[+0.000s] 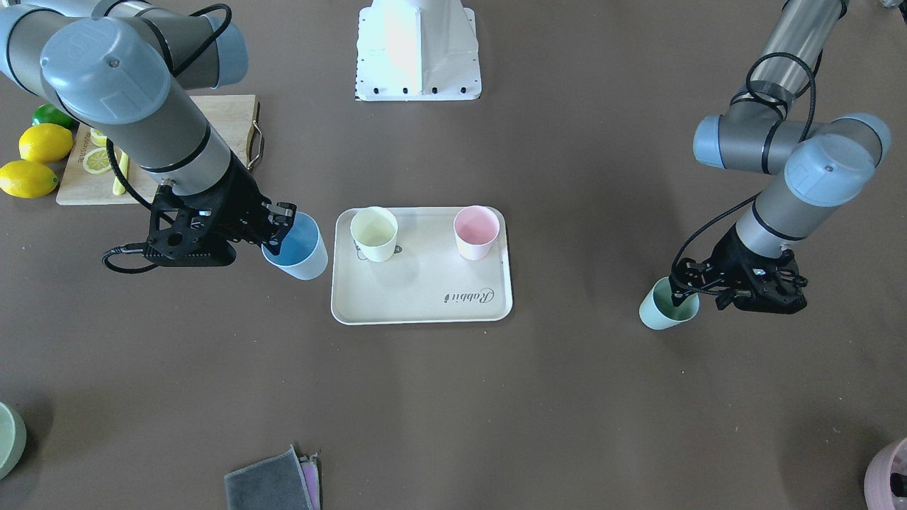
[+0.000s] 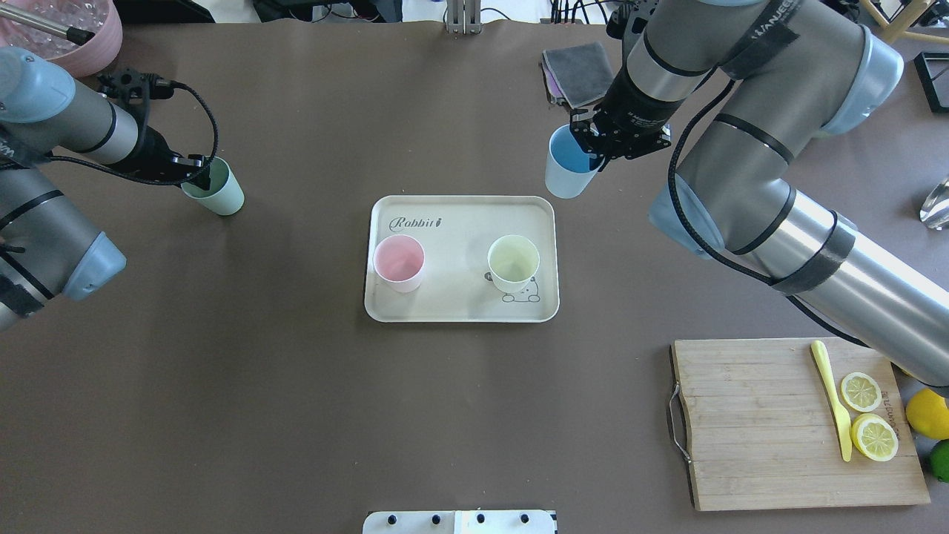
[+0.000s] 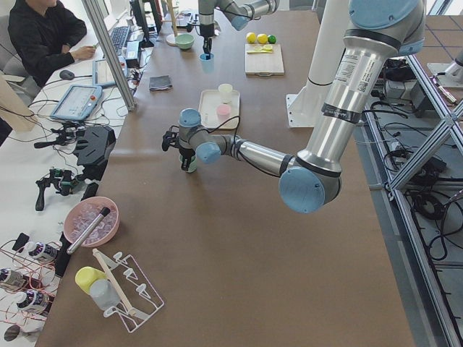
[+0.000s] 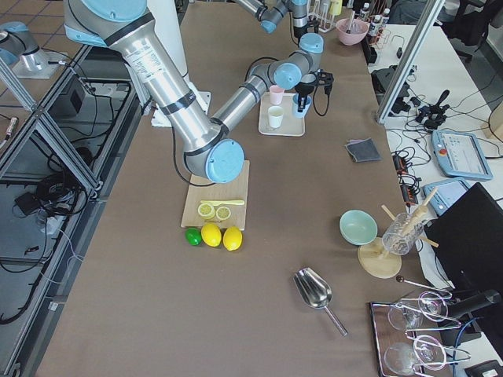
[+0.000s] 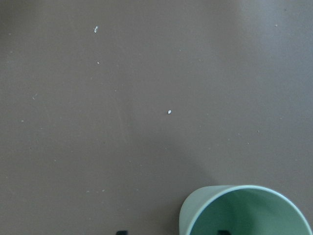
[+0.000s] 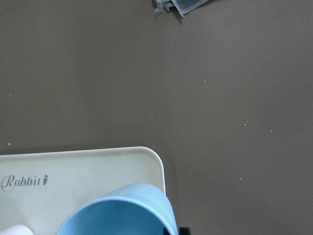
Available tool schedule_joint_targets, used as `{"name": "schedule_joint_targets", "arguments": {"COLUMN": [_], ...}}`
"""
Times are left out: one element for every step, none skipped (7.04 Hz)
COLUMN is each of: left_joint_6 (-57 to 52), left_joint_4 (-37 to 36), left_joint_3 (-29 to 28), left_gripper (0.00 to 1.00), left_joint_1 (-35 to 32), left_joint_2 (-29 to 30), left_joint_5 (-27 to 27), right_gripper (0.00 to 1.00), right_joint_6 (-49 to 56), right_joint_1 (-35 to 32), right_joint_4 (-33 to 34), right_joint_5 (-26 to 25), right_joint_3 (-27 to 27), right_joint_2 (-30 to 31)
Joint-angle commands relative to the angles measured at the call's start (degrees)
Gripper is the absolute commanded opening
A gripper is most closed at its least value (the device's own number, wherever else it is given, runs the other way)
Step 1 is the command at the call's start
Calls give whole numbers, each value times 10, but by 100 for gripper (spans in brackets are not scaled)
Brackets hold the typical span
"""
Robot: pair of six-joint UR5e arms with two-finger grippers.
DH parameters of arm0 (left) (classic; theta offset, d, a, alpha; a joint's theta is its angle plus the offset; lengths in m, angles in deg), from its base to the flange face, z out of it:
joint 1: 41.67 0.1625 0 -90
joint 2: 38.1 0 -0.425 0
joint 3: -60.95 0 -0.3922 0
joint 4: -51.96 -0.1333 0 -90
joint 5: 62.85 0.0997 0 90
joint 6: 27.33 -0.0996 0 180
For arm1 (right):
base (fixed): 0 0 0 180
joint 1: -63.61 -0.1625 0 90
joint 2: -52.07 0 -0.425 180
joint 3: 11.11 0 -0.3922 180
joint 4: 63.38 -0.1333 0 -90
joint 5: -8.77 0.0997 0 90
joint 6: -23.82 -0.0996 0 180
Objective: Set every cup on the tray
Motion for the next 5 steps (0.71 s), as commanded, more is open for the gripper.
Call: {"name": "schedule_joint_targets", "arguments": {"left_joint_6": [9, 9, 8, 9, 11], "left_joint_4": [-28, -88, -123, -127, -150], "left_joint_3": [5, 10, 19, 19, 20], "left_gripper": [0, 0, 0, 0, 0], "left_joint_1": [-5, -37, -45, -45, -45], "left_joint_2": [27, 64, 79, 89, 106], "left_joint_5": [-3, -44, -58, -59, -59], "right_gripper": [0, 0, 0, 0, 0], "right_joint_6": [1, 0, -1, -21, -61], "right_joint_1": [1, 4, 22, 45, 75], "right_joint_4": [-45, -85, -95, -96, -97], "right_joint_5": [-6, -11, -21, -32, -49], "right_joint_3": [-60, -100, -109, -109, -105], "right_joint_2": [-24, -33, -34, -36, -39]}}
